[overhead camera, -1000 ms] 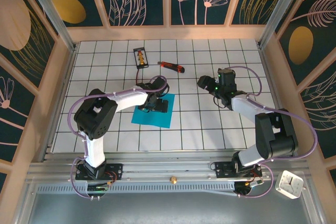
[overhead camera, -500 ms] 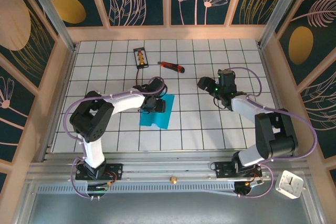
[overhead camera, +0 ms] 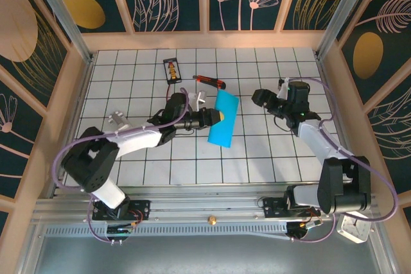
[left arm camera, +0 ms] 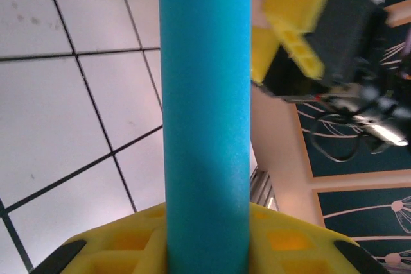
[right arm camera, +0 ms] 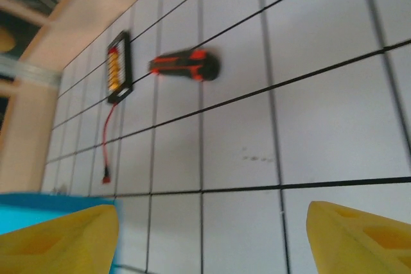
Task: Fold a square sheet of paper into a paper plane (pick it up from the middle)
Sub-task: First fold in half a square sheet of paper at the center of the table.
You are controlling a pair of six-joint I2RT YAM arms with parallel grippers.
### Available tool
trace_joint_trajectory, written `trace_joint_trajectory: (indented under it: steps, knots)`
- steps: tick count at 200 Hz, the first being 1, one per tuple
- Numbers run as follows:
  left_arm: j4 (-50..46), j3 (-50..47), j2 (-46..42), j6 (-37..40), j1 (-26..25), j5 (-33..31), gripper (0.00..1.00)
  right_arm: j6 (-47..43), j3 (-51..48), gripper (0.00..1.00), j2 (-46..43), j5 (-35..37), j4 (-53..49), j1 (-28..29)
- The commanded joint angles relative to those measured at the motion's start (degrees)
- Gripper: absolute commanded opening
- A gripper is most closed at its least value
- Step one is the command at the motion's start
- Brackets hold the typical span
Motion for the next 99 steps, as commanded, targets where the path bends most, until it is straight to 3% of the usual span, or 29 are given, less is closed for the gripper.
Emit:
trace_joint_trajectory:
  steps: [1, 26, 68, 99]
  knots:
    - [9.4, -4.1, 3.5, -4.7, 1.4, 3.1, 0.31, -3.1, -1.4, 0.75, -1.2, -6.1, -0.6, 3.2]
    - [10.1, -6.6, 8.4, -4.5, 2.2, 3.5, 0.32, -2.6, -3.4, 0.70, 0.5, -6.0, 2.9, 9.1]
    - [4.7, -8.0, 10.4, -0.6, 2.4, 0.6, 0.31, 3.0, -5.5, 0.48, 8.6, -5.1, 13.6, 15.5]
    - [-1.0, -7.9, 10.3, 1.8, 2.5, -3.4, 0.31, 4.2, -4.6, 0.44, 14.0, -4.7, 17.2, 18.0]
